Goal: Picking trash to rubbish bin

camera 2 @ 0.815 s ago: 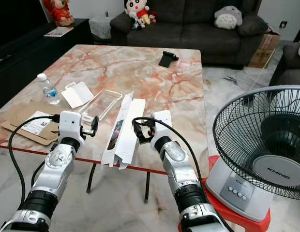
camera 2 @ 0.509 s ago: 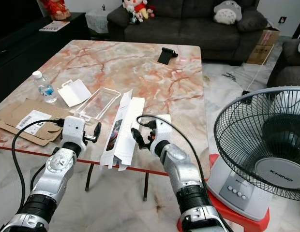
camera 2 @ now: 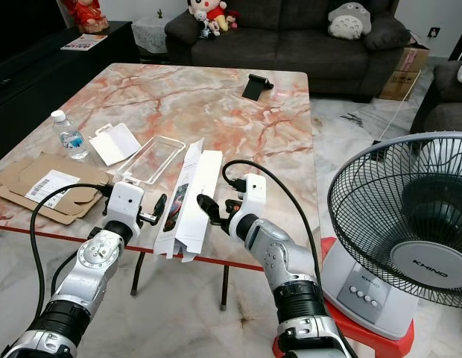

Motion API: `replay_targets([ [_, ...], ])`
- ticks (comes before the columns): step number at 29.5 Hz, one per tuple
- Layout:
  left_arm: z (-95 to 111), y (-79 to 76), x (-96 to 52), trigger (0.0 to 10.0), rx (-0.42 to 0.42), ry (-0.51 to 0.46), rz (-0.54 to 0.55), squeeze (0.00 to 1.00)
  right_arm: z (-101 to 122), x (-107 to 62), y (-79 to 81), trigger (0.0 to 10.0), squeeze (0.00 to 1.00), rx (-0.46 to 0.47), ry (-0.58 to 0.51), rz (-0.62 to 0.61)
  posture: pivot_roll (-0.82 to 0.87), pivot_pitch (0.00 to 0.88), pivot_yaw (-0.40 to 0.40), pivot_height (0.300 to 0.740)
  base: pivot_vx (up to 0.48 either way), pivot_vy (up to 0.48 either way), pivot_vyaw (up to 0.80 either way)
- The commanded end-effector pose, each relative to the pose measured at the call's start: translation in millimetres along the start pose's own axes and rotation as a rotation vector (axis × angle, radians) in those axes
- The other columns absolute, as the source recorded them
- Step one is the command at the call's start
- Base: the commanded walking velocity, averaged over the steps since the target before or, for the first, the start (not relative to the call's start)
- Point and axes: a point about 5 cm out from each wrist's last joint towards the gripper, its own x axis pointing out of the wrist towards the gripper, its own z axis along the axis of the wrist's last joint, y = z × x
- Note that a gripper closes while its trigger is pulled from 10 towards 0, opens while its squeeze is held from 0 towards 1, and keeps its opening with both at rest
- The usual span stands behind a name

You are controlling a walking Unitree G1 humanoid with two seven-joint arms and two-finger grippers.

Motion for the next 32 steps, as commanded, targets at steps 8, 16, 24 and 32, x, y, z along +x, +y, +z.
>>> replay_targets([
  [8, 0.9, -3.7, -3.5, 10.0, 0.018, -0.023, -0.026, 0.00, -10.6, 1.3, 6.4, 10.0, 0.00, -0.067, 0.059, 0.010, 0.01, 0.021, 0.048, 0.740, 0.000, 0.000, 0.00],
  [16, 1.4, -4.9, -3.9, 10.0, 0.021, -0.032, -0.024, 0.00, -17.7, 3.8, 9.7, 10.0, 0.00, -0.079, 0.083, 0.028, 0.02, 0.004, 0.046, 0.740, 0.000, 0.000, 0.00],
  [24, 5.7, -5.5, -1.6, 10.0, 0.018, -0.054, -0.017, 0.00, -22.9, 6.6, 12.1, 10.0, 0.00, -0.092, 0.101, 0.039, 0.02, 0.000, 0.042, 0.740, 0.000, 0.000, 0.00],
  [32, 7.3, -7.2, -0.8, 10.0, 0.007, -0.065, -0.017, 0.00, -27.2, 10.0, 20.3, 10.0, 0.00, -0.090, 0.115, 0.082, 0.02, 0.000, 0.039, 0.740, 0.000, 0.000, 0.00],
])
